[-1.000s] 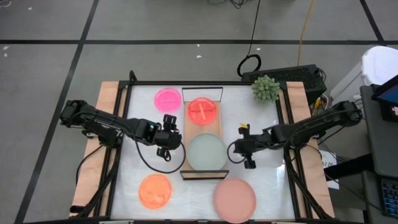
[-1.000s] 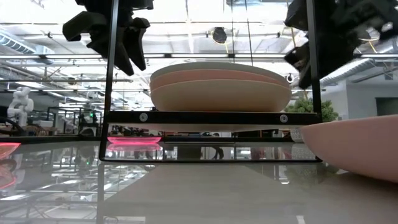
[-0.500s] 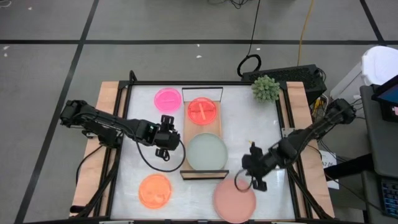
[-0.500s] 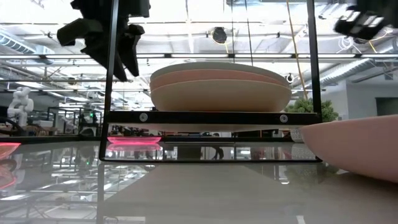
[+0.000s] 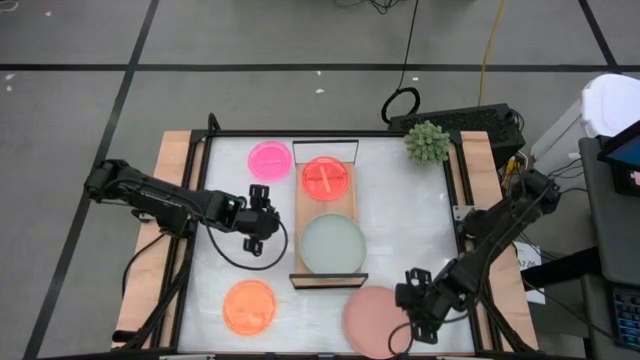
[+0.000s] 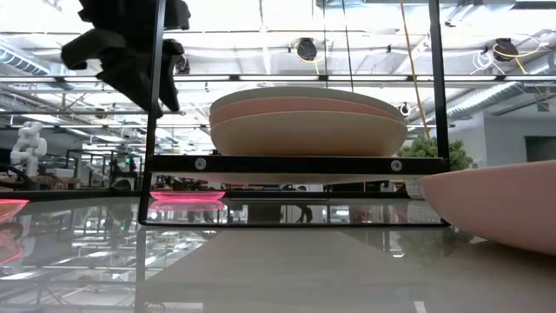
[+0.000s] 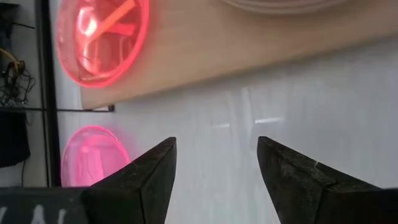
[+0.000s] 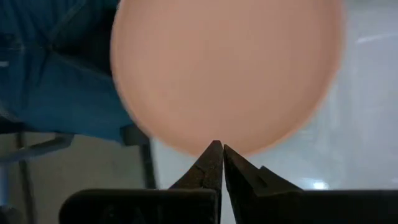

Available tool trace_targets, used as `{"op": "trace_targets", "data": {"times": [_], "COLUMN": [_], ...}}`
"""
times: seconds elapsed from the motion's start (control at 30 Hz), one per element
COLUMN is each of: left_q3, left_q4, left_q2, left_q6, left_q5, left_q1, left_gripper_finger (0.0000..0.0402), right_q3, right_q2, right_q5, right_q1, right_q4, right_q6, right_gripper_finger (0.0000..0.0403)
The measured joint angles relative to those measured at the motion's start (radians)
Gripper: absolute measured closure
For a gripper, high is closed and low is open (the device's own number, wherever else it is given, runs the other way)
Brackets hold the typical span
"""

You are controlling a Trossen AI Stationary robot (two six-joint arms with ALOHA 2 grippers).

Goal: Place and stack plates onto a shelf
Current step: Stack the pink plate on top of the gray plate on the shelf

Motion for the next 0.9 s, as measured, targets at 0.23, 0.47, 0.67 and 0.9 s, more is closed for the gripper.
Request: {"op": "trace_targets", "data": {"times": [0.23, 0.47, 0.67, 0.9], "left_q3": [-0.064, -0.073, -0.073, -0.073], "left_q4": [0.068, 0.067, 0.102, 0.102], "left_q2": [0.002, 0.001, 0.001, 0.001], "left_q6": [0.015, -0.003, 0.020, 0.019], "left_q5": [0.006, 0.006, 0.006, 0.006], "left_q1": [0.002, 0.002, 0.002, 0.002], "left_gripper_finger": [0.0172, 0.0172, 0.0172, 0.0172], "right_q3": [0.000, 0.000, 0.000, 0.000], "right_q2": [0.041, 0.101, 0.158, 0.185], "right_q5": [-0.008, -0.034, -0.047, -0.086], "right_q1": [0.057, 0.077, 0.077, 0.077], "right_q4": [0.078, 0.212, 0.306, 0.346], "right_q6": [0.050, -0.084, -0.146, -0.181], "right_gripper_finger": [0.0402, 0.0369, 0.0319, 0.0280]}}
